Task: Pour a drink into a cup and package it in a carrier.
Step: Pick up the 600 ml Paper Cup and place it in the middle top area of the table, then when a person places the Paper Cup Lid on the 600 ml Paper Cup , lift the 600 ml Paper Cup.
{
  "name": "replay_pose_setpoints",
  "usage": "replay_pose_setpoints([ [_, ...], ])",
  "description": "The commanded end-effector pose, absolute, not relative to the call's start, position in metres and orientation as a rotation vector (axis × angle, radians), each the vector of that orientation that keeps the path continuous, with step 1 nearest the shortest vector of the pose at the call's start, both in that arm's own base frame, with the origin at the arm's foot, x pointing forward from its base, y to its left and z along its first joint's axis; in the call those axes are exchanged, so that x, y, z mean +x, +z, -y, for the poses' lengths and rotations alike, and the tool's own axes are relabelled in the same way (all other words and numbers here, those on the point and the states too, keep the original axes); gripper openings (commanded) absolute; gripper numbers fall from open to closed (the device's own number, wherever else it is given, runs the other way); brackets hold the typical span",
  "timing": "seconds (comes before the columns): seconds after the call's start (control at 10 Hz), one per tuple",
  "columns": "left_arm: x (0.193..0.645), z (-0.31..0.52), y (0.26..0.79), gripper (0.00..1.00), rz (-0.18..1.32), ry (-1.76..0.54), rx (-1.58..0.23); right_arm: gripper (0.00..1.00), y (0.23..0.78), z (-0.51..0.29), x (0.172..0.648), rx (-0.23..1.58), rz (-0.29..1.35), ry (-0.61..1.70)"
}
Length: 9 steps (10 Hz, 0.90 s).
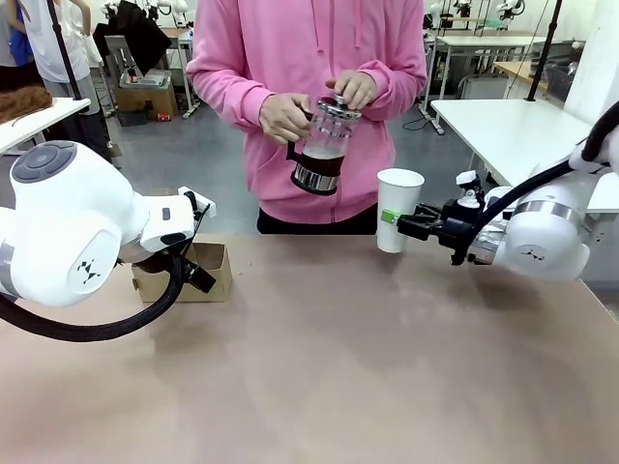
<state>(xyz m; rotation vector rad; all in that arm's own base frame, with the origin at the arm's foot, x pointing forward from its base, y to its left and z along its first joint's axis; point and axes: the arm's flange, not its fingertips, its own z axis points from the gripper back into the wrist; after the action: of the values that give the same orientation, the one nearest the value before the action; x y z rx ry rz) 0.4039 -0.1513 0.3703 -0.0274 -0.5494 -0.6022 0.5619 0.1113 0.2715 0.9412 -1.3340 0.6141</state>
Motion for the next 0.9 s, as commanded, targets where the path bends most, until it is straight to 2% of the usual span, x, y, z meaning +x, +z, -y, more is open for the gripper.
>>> replay_pose_setpoints([
  [0.0,0.404,0.151,0.371,1.00,0.550,-0.602,-0.029,0.80,0.261,-0.118,0.576,0.878,1.371,0.607],
  [0.2,0.404,0.151,0.371,1.00,0.550,-0.602,-0.029,0.80,0.252,-0.115,0.591,0.933,1.319,0.642],
  [0.3,0.404,0.151,0.371,1.00,0.550,-0.602,-0.029,0.80,0.257,-0.112,0.575,0.921,1.346,0.619],
  [0.8,0.404,0.151,0.371,1.00,0.550,-0.602,-0.029,0.80,0.257,-0.112,0.575,0.921,1.346,0.619],
])
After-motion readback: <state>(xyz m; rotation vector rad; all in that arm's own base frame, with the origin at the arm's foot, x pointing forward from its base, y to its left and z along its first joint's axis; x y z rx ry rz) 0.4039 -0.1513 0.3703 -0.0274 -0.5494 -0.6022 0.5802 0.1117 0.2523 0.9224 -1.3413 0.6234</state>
